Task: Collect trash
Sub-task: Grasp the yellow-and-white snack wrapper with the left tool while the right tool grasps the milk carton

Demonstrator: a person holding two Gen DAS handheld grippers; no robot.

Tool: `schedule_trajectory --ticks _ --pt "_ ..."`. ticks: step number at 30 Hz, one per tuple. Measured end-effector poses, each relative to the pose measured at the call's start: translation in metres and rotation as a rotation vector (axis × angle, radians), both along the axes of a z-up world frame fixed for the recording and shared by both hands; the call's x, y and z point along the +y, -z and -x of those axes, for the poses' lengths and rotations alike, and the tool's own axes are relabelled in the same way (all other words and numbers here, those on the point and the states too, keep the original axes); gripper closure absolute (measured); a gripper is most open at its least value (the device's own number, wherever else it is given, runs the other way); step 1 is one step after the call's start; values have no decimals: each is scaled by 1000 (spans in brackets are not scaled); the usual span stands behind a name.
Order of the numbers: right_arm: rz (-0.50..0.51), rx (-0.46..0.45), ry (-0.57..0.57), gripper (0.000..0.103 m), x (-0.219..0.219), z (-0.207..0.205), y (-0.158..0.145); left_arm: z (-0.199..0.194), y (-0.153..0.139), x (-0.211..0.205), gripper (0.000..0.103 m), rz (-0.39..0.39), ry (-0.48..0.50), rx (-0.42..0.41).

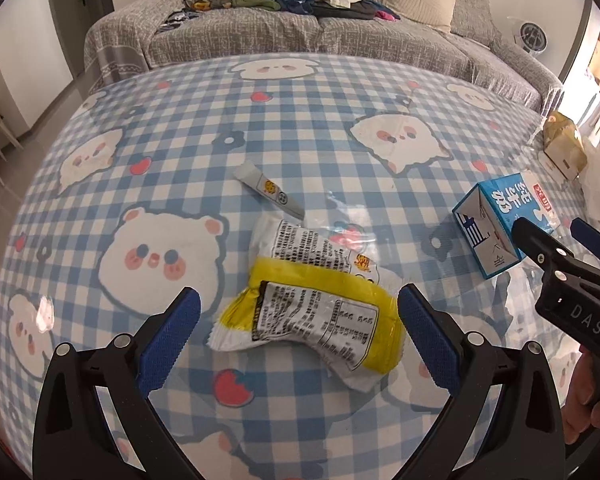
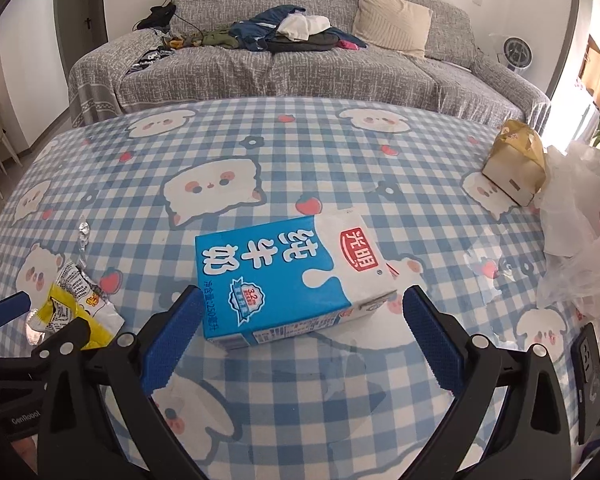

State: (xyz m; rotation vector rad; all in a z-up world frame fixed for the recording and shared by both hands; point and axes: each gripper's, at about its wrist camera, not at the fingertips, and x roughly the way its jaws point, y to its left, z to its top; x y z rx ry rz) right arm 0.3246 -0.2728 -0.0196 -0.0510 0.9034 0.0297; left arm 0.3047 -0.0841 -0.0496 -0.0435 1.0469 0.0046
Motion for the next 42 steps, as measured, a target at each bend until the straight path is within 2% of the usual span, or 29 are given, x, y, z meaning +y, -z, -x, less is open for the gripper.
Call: schedule_trajectory --ticks 4,14,16,22,24,27,28,30,35,40,42 --pt "-15 4 5 8 1 -2 2 -4 7 -2 7 26 -4 19" --pt "2 22 -9 8 8 -1 14 -3 10 -6 14 13 -2 12" --pt "4 25 -9 15 9 -2 16 -4 10 -7 16 14 2 10" --pt "1 43 -11 35 12 -4 22 -3 9 -9 29 21 16 -1" --pt "3 45 -15 38 12 -5 23 -3 9 -11 33 16 26 -5" --pt "2 35 -16 36 11 -4 21 -2 9 -15 35 0 34 -9" --pt "15 37 -9 26 10 -5 19 -2 9 -15 35 -1 33 -9" --pt "2 16 -2 17 6 -4 11 -2 9 -15 35 2 31 -9" --pt "-55 9 69 11 -6 -10 -5 -1 7 -13 36 14 22 -8" --pt "-143 87 190 10 -19 -28 3 2 5 -9 37 15 14 -14" --pt "-178 86 233 10 -23 -34 5 3 5 -8 38 16 13 -16"
